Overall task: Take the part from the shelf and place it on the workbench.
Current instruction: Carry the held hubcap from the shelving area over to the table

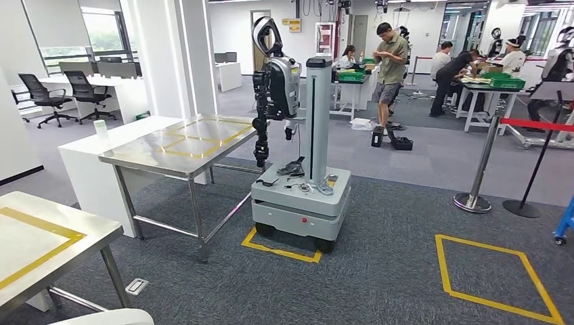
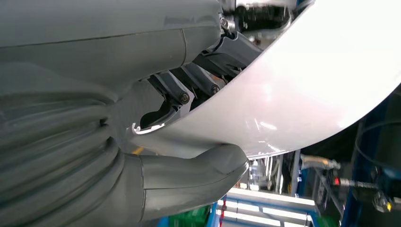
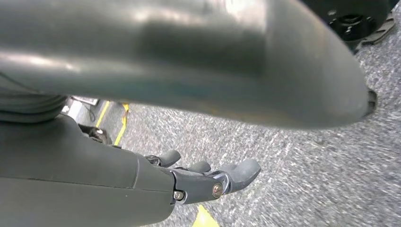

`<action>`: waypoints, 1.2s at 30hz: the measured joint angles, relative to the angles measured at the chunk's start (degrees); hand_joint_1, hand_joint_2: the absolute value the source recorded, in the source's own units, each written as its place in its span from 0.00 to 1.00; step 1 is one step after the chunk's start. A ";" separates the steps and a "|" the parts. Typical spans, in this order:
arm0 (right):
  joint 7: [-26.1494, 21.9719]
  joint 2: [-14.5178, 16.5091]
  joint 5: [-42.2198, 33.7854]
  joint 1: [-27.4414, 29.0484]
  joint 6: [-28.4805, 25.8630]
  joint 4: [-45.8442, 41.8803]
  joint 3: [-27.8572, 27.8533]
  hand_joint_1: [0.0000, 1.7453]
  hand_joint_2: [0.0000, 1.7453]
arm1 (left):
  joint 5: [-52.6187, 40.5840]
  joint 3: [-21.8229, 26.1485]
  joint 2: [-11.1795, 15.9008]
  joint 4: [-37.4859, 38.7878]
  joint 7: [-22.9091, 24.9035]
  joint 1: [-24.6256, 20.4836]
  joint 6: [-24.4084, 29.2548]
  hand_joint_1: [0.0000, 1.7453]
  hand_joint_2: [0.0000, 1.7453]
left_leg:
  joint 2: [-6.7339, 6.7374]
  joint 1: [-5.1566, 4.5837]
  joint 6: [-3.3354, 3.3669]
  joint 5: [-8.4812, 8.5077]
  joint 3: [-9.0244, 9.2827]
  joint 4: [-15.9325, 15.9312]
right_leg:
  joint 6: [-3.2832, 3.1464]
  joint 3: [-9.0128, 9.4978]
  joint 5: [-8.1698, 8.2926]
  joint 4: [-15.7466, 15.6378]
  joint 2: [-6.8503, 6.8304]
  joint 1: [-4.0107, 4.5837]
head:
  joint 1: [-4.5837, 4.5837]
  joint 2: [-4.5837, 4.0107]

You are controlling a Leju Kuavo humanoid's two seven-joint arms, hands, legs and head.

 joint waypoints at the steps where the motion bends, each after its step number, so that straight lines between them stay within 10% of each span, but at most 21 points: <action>1: 0.00 0.00 0.01 -0.03 0.00 0.00 0.00 0.00 0.00 | -0.56 -0.01 -0.19 -0.15 -0.01 0.09 0.20 1.00 1.00 | -0.78 0.04 0.34 0.07 0.00 -0.11 | 0.32 0.28 -0.08 -0.14 -0.53 -0.02 | 0.01 0.00; 6: -0.05 -0.04 0.13 -0.03 0.37 0.00 0.02 0.00 0.00 | -2.49 -0.05 -1.27 -0.97 -0.09 0.06 1.34 1.00 1.00 | -4.04 0.65 1.56 0.64 0.18 -0.89 | 1.73 -3.78 -5.03 8.42 6.84 -0.45 | 0.13 0.00; 9: -0.08 -0.11 0.31 0.33 0.51 0.00 0.02 0.00 0.00 | -2.88 -0.06 -1.50 -0.95 -0.12 -0.20 1.71 1.00 1.00 | -6.48 0.66 1.75 0.71 -0.01 -0.77 | 1.71 -7.86 -6.05 15.08 7.34 -0.51 | 0.13 0.00; 12: -0.69 -0.24 0.54 0.40 0.51 0.00 0.08 0.00 0.00 | -2.62 -0.05 -1.55 -0.99 -0.50 -0.41 1.74 1.00 1.00 | -9.08 0.84 1.19 0.57 -0.19 -0.18 | 1.66 -4.39 -0.27 6.15 9.87 -0.94 | 0.12 0.00; 15: -1.20 -0.28 0.59 0.28 0.51 0.00 0.24 0.00 0.00 | -2.12 -0.04 -1.60 -1.13 -0.98 -1.09 1.63 1.00 1.00 | -11.27 0.87 -0.19 0.56 -0.91 0.17 | 1.34 -2.36 1.02 1.07 12.23 -1.01 | 0.11 0.00; 17: -1.28 -0.23 0.58 0.14 0.51 0.00 0.36 0.00 0.00 | -1.97 -0.03 -1.61 -1.19 -1.15 -1.43 1.60 1.00 1.00 | -12.16 1.07 -1.01 0.85 -1.28 -0.12 | 0.45 -2.12 1.22 0.88 10.59 -0.90 | 0.11 0.00; 21: -1.58 -0.15 0.27 0.14 0.34 -0.02 0.44 0.00 0.00 | -2.92 -0.02 -1.55 -1.07 -1.42 -2.50 1.85 1.00 1.00 | -5.80 0.81 -1.61 -3.81 -4.99 7.82 | -1.04 -1.77 1.50 0.45 7.32 -0.72 | -0.09 0.00; 24: -0.94 -0.09 -0.43 0.21 0.29 -0.01 0.44 0.00 0.00 | -4.94 -0.04 -1.54 -0.52 -2.09 -3.65 2.83 1.00 1.00 | -4.31 0.83 -1.71 -6.44 -8.16 15.36 | -1.39 -1.75 1.32 0.47 4.70 -0.29 | -0.09 0.00; 30: 0.85 0.64 -1.73 -0.43 0.30 0.00 0.40 0.00 0.00 | -6.26 -0.10 -0.14 1.14 -2.53 -9.13 5.00 1.00 1.00 | 0.25 -0.34 0.30 -0.17 -0.21 0.39 | -0.63 -1.08 0.76 0.50 0.63 0.46 | -0.06 0.00; 32: 0.58 0.77 -1.66 -0.52 0.31 0.00 0.39 0.00 0.00 | -6.83 -0.09 0.69 1.67 -3.87 -9.29 5.36 1.00 1.00 | -1.07 -0.34 0.83 0.03 -0.26 0.05 | -0.06 -0.74 0.56 0.35 -0.33 0.52 | -0.05 0.00; 36: -0.44 0.85 -1.21 -0.40 0.46 0.00 0.39 0.00 0.00 | -7.41 0.02 2.15 2.44 -6.58 -8.93 5.77 1.00 1.00 | -3.73 0.34 1.82 0.66 0.22 -0.75 | 1.11 -3.60 -3.74 7.42 5.27 0.04 | 0.10 0.00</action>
